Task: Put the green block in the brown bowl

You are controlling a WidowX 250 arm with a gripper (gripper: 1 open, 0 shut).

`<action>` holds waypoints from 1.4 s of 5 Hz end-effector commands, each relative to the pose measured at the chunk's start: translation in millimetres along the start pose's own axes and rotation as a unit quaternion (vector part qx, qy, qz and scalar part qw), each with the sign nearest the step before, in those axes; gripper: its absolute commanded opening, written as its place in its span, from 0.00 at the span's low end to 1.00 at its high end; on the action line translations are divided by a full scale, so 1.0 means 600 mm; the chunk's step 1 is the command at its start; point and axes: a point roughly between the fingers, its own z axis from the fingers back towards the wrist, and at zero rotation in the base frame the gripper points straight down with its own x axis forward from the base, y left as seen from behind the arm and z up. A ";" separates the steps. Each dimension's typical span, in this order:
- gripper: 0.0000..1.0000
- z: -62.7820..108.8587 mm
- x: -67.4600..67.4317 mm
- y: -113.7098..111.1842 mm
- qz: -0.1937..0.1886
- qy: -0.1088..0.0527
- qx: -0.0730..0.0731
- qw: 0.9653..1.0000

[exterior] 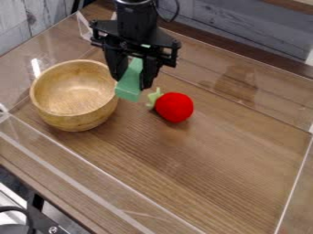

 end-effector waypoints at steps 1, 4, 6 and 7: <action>0.00 0.021 0.018 0.004 0.018 -0.026 0.002 0.999; 0.00 0.021 0.025 0.001 0.030 -0.031 0.010 0.999; 0.00 0.013 0.015 0.081 0.074 -0.030 0.016 0.997; 0.00 0.001 0.006 0.123 0.093 -0.027 0.019 0.995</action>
